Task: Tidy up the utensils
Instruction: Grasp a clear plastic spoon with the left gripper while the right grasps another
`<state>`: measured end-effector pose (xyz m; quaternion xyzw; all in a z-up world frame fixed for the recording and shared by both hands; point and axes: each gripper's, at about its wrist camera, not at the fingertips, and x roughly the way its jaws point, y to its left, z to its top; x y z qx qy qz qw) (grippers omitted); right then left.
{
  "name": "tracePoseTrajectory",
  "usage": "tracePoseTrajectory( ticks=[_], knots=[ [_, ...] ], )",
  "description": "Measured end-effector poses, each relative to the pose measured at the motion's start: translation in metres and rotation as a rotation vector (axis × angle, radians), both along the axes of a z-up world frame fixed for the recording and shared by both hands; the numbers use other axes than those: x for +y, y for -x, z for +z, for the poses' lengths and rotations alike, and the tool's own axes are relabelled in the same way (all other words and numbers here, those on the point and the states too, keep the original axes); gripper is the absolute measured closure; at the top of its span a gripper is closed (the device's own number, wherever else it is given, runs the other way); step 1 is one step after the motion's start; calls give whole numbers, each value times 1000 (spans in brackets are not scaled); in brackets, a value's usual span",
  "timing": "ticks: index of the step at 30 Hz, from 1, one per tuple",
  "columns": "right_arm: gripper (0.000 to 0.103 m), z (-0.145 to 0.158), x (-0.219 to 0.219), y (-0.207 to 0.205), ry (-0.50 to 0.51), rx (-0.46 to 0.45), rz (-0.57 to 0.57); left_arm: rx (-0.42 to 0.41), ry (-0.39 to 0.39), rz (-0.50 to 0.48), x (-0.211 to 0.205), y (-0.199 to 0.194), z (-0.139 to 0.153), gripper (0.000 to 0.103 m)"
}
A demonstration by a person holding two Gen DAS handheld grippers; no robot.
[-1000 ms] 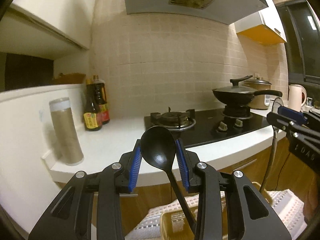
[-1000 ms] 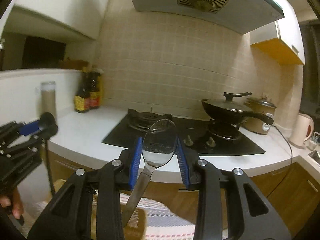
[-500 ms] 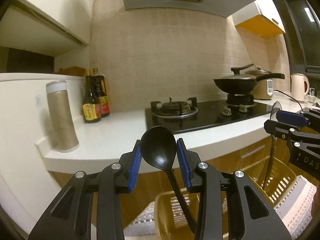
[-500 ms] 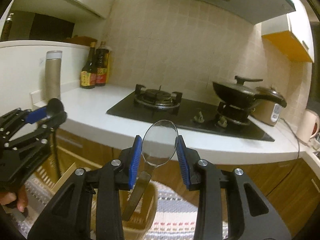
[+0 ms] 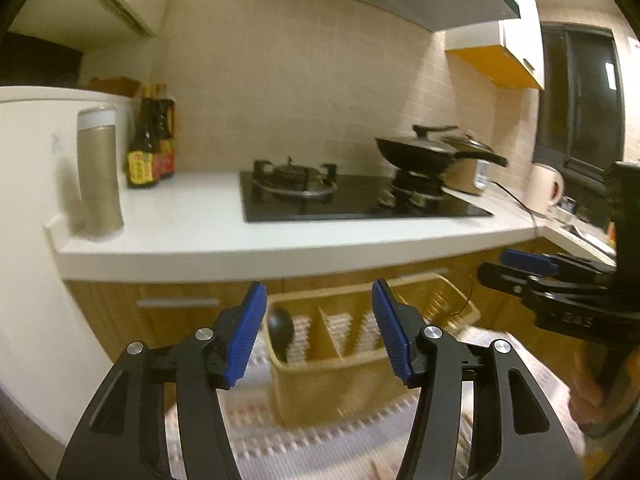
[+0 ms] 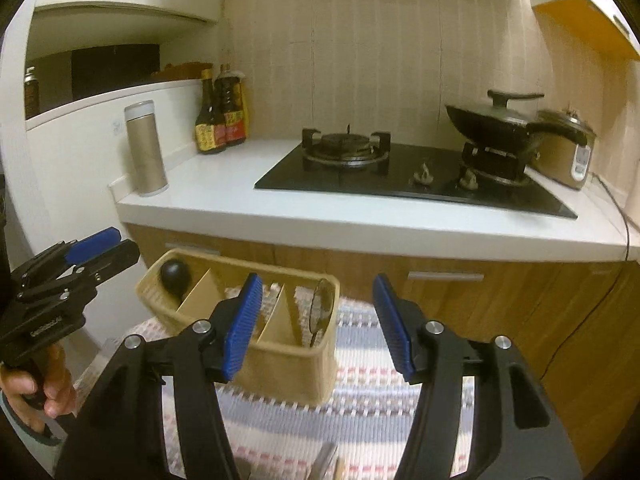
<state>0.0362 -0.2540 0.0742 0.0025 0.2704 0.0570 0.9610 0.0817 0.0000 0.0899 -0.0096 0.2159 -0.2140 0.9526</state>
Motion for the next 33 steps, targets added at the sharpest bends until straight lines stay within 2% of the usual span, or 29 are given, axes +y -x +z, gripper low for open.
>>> tracePoseTrajectory(
  ticks=[2, 7, 10, 13, 17, 21, 25, 32, 33],
  knots=[
    [49, -1, -1, 6, -4, 43, 6, 62, -17, -46, -4, 9, -1, 50],
    [49, -17, -7, 15, -74, 247, 51, 251, -90, -142, -20, 22, -23, 50],
    [49, -33, -10, 20, -112, 359, 75, 379, -109, -214, -30, 24, -47, 50],
    [49, -53, -14, 23, -143, 468, 81, 481, -192, -263, -45, 27, -79, 50],
    [49, -83, -20, 26, -192, 602, 81, 571, -272, -322, -62, 31, -113, 50],
    [49, -105, -21, 28, -217, 681, 94, 605, -344, -331, -73, 31, -138, 50],
    [49, -113, -19, 28, -225, 711, 106, 618, -384, -336, -83, 29, -153, 51],
    [49, -117, -19, 24, -221, 730, 113, 598, -442, -326, -98, 22, -162, 52],
    [49, -119, -18, 23, -219, 735, 114, 597, -451, -325, -105, 22, -155, 52]
  ],
)
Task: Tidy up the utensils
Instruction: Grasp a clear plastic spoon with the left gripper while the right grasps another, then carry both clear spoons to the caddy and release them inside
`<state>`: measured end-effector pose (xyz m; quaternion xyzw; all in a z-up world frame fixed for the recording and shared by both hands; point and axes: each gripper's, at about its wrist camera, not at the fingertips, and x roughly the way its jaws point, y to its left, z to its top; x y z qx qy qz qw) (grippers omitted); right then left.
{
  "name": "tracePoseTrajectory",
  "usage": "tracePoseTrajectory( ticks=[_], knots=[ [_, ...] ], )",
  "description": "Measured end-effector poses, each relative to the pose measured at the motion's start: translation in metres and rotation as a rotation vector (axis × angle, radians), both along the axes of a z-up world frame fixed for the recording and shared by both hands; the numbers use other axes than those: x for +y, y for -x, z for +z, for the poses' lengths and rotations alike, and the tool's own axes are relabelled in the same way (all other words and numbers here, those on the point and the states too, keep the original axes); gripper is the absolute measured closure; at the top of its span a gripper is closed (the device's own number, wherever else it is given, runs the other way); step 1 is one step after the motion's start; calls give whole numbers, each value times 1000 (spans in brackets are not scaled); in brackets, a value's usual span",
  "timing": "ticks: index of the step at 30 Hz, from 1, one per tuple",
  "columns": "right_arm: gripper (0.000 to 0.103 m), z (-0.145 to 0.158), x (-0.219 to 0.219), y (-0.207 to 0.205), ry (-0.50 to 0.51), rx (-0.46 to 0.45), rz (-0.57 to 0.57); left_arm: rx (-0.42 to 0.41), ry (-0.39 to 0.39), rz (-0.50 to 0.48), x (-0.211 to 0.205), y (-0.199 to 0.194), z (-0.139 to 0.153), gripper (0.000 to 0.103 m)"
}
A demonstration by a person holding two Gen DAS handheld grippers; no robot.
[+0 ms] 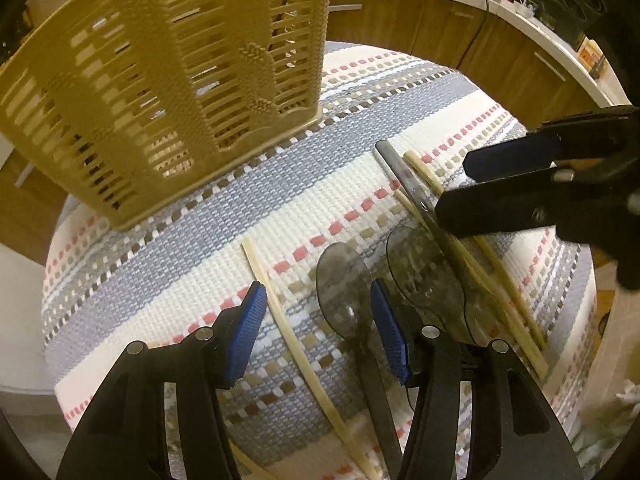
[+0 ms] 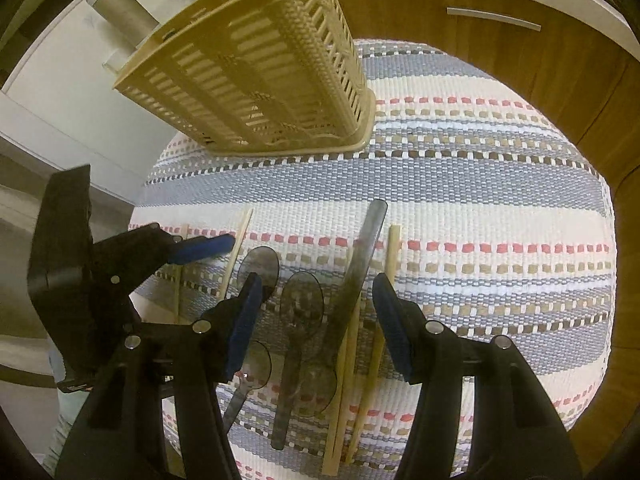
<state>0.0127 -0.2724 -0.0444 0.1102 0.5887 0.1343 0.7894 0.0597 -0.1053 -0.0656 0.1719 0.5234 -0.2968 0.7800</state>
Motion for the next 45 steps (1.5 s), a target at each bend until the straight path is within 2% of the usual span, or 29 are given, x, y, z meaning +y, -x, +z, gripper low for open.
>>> tracePoseTrajectory(
  ticks=[2, 4, 8, 11, 13, 15, 17, 21, 22, 27, 32, 34, 39, 45],
  knots=[
    [49, -2, 1, 0, 1, 9, 6, -12, -21, -3, -6, -1, -1, 52],
    [49, -4, 2, -1, 2, 13, 9, -22, -28, -9, -10, 0, 0, 57],
    [49, -3, 0, -1, -2, 7, 3, -64, -32, -24, -15, 5, 9, 57],
    [49, -2, -3, -1, -6, 3, -6, -48, -38, -44, -18, 9, 11, 57],
    [49, 0, -5, 1, -7, 2, -9, -26, -70, -39, -24, 10, 3, 57],
    [49, 2, -5, 2, -10, 2, -6, -37, -87, -39, -28, 7, -1, 58],
    [49, 3, -5, 4, -7, 3, 0, -27, -80, -37, -33, 5, -1, 59],
    [49, 3, -2, 5, -6, 8, 10, -9, -86, -49, -51, 0, -8, 65],
    [49, 3, -2, 5, -6, 8, 11, -4, -80, -46, -50, 0, -8, 69],
    [49, -1, 3, 3, -16, 20, 18, 13, -27, -20, -31, -1, -4, 71],
    [49, -12, 18, 0, -11, 44, 43, 9, 91, 61, -2, -1, 12, 71],
    [50, -16, 26, -1, 7, 49, 59, 1, 123, 92, 10, -2, 21, 71],
    [60, -31, 46, -10, 60, 61, 87, -22, 166, 144, 35, -4, 37, 71],
    [60, -39, 58, -15, 174, 52, 92, -29, 180, 160, 61, -5, 36, 71]
  ],
)
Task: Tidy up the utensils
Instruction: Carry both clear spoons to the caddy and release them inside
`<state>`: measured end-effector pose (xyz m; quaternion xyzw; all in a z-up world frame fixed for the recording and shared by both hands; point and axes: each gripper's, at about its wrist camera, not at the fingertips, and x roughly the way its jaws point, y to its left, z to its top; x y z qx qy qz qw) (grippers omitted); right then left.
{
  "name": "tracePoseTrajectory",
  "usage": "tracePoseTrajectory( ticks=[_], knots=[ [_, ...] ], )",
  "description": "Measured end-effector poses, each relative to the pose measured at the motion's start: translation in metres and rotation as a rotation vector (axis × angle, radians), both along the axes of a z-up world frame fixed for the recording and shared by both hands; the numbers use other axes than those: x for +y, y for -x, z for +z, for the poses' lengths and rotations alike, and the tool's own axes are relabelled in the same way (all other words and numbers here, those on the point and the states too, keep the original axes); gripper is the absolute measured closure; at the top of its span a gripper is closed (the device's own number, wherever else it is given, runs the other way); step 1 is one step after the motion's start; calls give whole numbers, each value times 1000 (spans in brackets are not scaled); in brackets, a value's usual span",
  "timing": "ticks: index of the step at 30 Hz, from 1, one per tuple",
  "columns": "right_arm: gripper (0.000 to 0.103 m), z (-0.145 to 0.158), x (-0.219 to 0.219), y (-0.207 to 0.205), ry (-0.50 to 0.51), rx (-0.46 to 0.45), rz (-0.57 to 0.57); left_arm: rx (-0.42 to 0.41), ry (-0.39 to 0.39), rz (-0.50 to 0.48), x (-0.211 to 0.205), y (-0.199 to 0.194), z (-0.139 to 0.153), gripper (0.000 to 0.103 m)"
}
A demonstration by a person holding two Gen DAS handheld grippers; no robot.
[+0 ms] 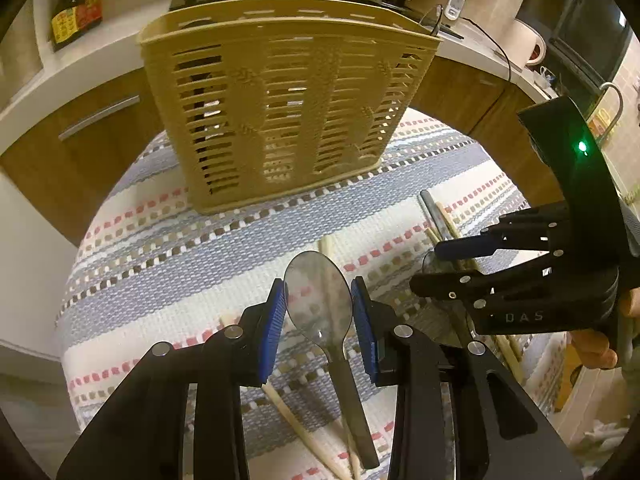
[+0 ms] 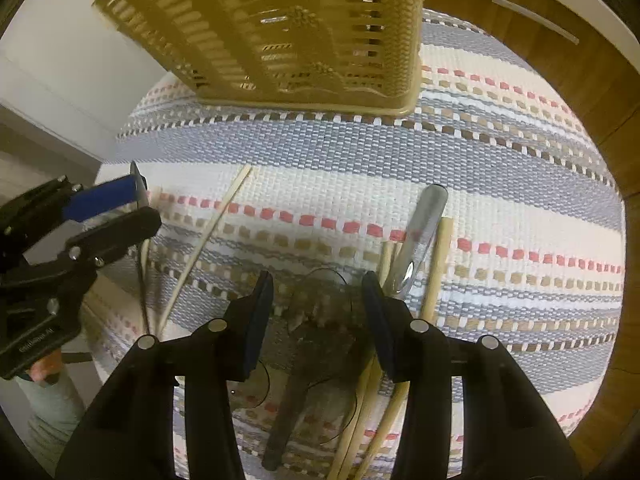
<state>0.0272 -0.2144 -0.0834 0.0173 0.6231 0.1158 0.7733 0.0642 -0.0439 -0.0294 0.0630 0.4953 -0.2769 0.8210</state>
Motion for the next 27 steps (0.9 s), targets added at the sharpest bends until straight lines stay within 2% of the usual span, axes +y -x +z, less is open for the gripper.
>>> tracePoseTrajectory(
  ticks=[6, 9, 14, 17, 22, 27],
  knots=[
    [60, -6, 24, 11, 123, -13, 44, -12, 21, 7, 8, 0, 1, 71],
    [71, -8, 36, 15, 212, -47, 69, -34, 33, 12, 12, 2, 8, 71],
    [71, 3, 36, 20, 169, -85, 93, -120, 76, 31, 25, 12, 37, 72],
    [72, 35, 26, 29, 128, -189, 96, -192, 112, 45, 34, 18, 66, 72],
    [72, 112, 3, 44, 77, -410, 79, -337, 183, 63, 41, 25, 122, 72],
    [72, 173, -14, 34, 21, -609, 26, -492, 212, 95, 40, 27, 180, 72]
  ],
)
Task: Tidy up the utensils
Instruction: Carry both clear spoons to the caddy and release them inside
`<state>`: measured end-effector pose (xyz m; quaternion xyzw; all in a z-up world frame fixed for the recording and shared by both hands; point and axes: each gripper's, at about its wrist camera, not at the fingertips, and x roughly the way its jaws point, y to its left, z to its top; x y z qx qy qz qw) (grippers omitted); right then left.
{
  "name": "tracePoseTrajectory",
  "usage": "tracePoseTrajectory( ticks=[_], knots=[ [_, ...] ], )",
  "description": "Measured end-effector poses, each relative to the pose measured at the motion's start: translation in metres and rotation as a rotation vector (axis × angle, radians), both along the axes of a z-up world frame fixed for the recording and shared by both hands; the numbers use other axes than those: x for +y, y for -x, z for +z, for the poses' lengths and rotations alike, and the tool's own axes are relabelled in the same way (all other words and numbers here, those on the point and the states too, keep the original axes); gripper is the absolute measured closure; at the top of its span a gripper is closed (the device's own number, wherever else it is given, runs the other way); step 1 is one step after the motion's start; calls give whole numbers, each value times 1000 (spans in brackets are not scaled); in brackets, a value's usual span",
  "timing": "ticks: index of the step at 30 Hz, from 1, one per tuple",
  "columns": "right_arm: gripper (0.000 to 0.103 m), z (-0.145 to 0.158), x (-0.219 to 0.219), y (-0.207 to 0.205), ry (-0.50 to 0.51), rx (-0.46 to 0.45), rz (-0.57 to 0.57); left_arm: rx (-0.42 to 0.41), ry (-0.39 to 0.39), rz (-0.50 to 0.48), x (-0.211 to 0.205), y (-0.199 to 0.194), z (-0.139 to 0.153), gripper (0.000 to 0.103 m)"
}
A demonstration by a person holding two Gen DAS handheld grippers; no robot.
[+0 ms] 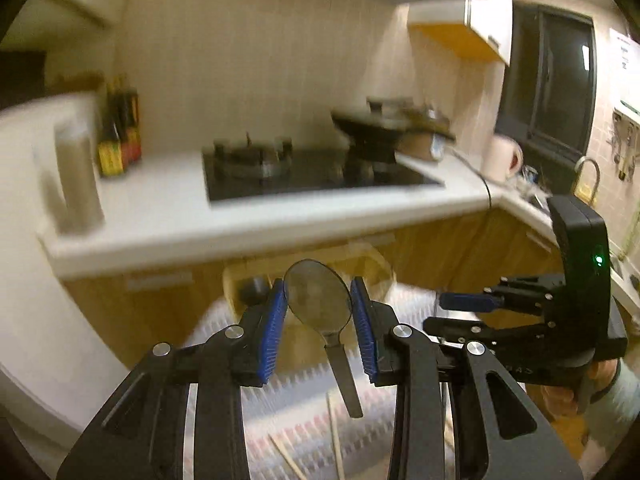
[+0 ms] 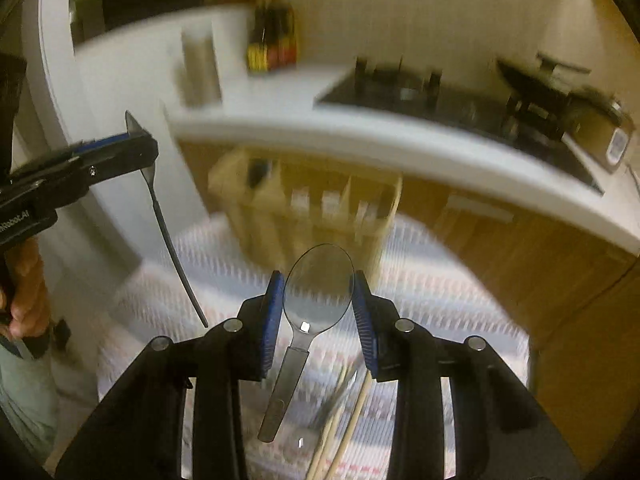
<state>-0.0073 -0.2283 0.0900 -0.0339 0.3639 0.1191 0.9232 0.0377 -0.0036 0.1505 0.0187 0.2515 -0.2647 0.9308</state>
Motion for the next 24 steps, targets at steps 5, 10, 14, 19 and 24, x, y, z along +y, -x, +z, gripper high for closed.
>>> tracePoseTrajectory(
  ticks=[5, 10, 14, 19, 24],
  knots=[
    [72, 52, -6, -14, -40, -189, -60, -136, 15, 79, -8, -15, 44, 72],
    [72, 76, -7, -35, -16, -383, -151, -192, 17, 121, -23, -42, 45, 72],
    [72, 66, -8, -62, 34, -470, -209, -199, -4, 137, -35, -65, 21, 72],
    [72, 34, -12, -93, 61, -477, -247, -166, -13, 127, -44, -92, -17, 72],
    [71, 4, -10, -104, 76, -427, -241, -107, -25, 114, -49, -108, -51, 72]
  ],
)
